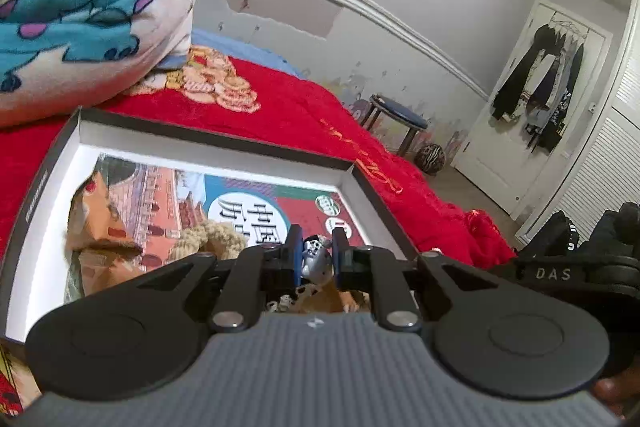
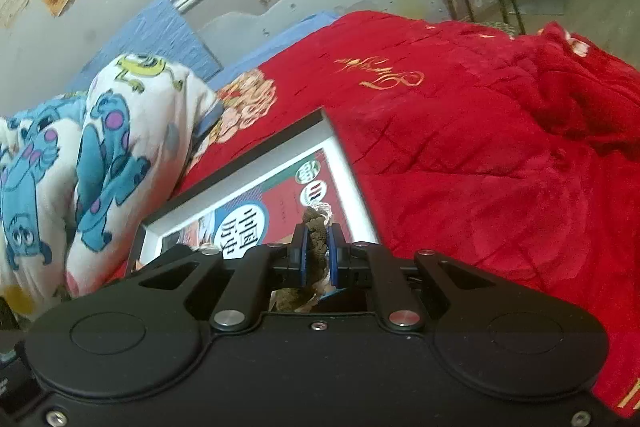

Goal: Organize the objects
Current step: 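Carry both scrunchies over the black box with both grippers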

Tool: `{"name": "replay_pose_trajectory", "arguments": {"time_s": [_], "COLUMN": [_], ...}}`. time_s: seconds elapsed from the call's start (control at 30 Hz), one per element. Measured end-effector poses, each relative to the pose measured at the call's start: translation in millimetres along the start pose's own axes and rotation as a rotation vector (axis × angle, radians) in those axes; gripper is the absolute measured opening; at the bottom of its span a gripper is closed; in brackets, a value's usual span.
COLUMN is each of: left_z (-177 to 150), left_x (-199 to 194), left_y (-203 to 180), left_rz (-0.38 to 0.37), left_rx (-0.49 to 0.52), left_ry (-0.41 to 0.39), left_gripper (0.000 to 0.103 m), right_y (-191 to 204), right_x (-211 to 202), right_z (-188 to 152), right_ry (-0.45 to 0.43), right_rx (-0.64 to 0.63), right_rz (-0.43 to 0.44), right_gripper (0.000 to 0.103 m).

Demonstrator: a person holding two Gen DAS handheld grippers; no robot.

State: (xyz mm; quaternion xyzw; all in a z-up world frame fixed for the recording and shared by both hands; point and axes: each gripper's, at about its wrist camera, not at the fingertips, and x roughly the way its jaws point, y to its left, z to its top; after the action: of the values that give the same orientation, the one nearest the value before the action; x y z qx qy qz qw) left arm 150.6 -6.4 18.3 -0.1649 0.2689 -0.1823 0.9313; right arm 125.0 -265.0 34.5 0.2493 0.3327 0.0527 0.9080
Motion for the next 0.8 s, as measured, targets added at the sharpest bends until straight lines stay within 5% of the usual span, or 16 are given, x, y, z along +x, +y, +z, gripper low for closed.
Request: {"name": "replay_pose_trajectory", "arguments": {"time_s": [0.23,0.4,0.57,0.8], "left_z": [-4,-8,-8,-7], "left_x": [3,2,3,6], "left_y": [-4,-15,-15,-9], "left_rz": [0.054,0.196,0.230,0.249], "left_rx": [0.033,0.127,0.141,0.139], "left_ry": [0.002,-0.039,-0.021,0.003], "left_gripper": [0.018,0.019,0.020,0.036], "right_y": [-4,-7,-9,-12], "right_x": [0,-2,-5,-1], "right_z": [1,4,10,9], "right_ry": [0.008,0.001,-0.023,-0.002], "right_rx": [0.018,0.026,0.036,0.066], "right_rz": [0.007,0.009,0.016,0.018], "right_gripper": [0.011,0.011,0.011,0.011]}}
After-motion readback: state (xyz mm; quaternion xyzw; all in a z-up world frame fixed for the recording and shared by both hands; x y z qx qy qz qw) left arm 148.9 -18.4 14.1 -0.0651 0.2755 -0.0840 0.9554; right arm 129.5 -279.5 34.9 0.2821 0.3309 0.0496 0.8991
